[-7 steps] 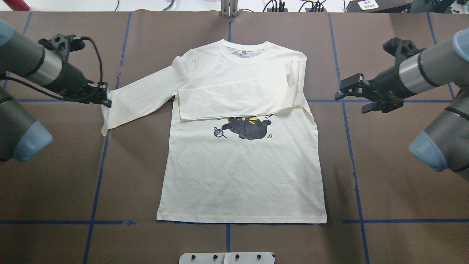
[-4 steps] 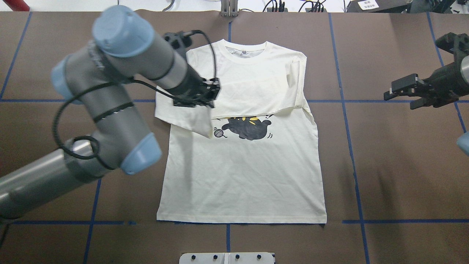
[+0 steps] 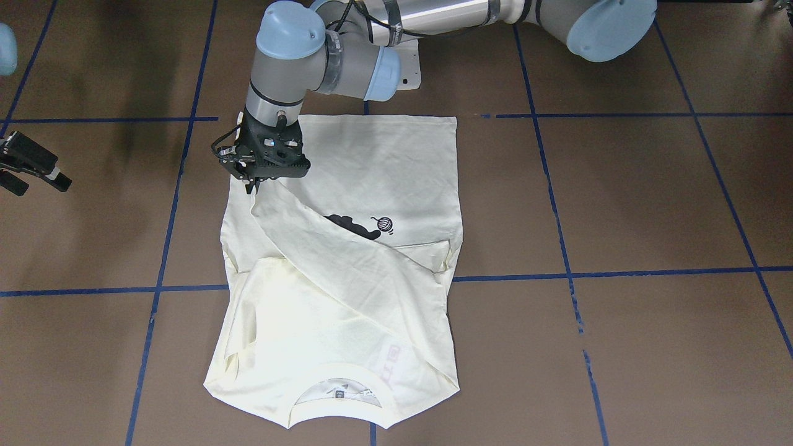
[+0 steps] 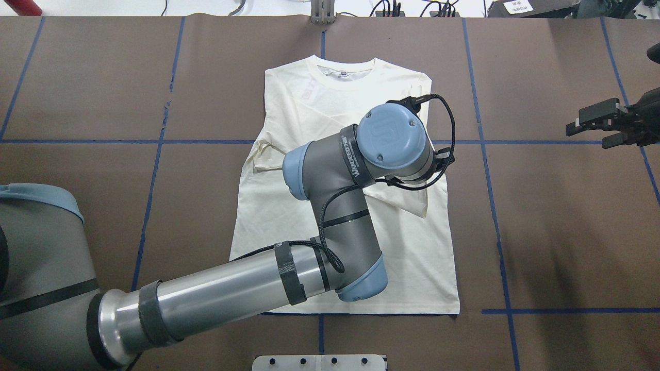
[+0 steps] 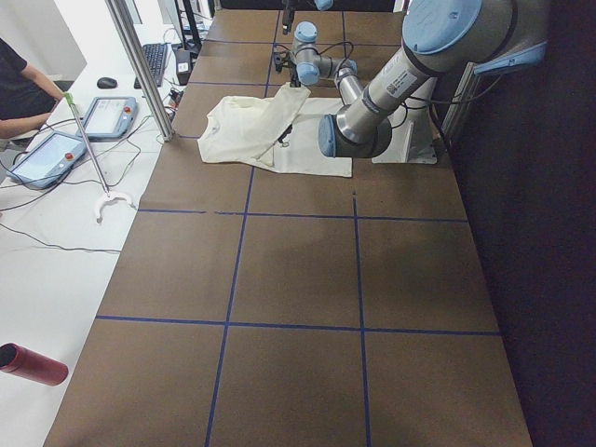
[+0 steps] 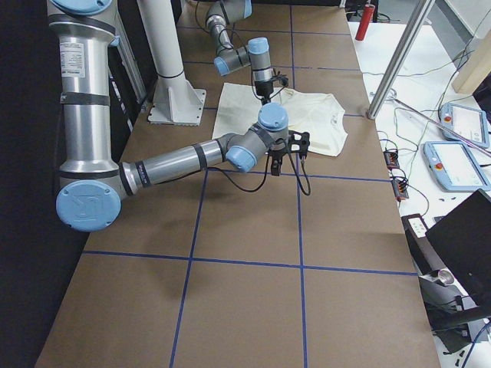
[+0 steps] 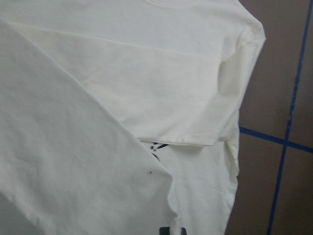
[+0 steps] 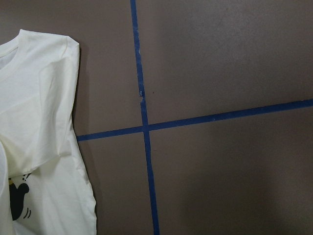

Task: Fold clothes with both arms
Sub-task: 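Grasp the other sleeve cuff with the left gripper and fold it across the shirt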

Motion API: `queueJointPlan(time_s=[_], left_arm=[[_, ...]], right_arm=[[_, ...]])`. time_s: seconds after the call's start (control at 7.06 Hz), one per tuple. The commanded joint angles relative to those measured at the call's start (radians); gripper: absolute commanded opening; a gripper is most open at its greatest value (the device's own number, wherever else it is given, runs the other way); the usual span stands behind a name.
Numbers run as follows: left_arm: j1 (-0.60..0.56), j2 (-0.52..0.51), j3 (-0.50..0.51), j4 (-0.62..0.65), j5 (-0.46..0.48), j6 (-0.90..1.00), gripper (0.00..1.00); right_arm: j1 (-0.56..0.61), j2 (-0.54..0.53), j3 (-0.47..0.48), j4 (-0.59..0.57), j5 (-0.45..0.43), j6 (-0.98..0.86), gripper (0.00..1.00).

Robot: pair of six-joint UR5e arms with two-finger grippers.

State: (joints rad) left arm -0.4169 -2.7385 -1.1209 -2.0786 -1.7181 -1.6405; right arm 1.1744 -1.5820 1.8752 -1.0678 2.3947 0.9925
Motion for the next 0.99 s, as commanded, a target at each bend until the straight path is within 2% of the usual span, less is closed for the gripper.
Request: queueJointPlan(time_s=[0.0, 0.14, 0.28, 0.43, 0.57, 0.71, 0.85], left_arm=[[0.003, -0.004, 0.027, -0.054, 0.032, -0.019, 0.78], [-0.050, 0.009, -0.018, -0.035, -0.019, -0.021, 0.78], [-0.106, 0.148, -0.183, -0.006, -0.097, -0.007, 0.78], [-0.147, 0.333, -0.406, 0.023, -0.135, 0.055, 0.77], [-0.167, 0.452, -0.563, 0.101, -0.137, 0.170, 0.77], [-0.187, 0.526, -0.694, 0.148, -0.140, 0.233, 0.76], [-0.192, 0.663, -0.806, 0.149, -0.188, 0.238, 0.69]], right_arm=[[-0.019, 0.002, -0.002, 0.000, -0.008, 0.018, 1.00], [-0.060, 0.004, 0.002, 0.002, -0.006, 0.023, 1.00], [-0.140, 0.005, 0.027, 0.002, -0.023, 0.099, 1.00], [-0.273, 0.010, 0.069, 0.014, -0.134, 0.245, 1.00], [-0.438, 0.013, 0.123, 0.026, -0.311, 0.426, 1.00], [-0.613, 0.010, 0.174, 0.026, -0.486, 0.593, 0.99], [-0.795, 0.002, 0.217, 0.025, -0.672, 0.735, 0.98]])
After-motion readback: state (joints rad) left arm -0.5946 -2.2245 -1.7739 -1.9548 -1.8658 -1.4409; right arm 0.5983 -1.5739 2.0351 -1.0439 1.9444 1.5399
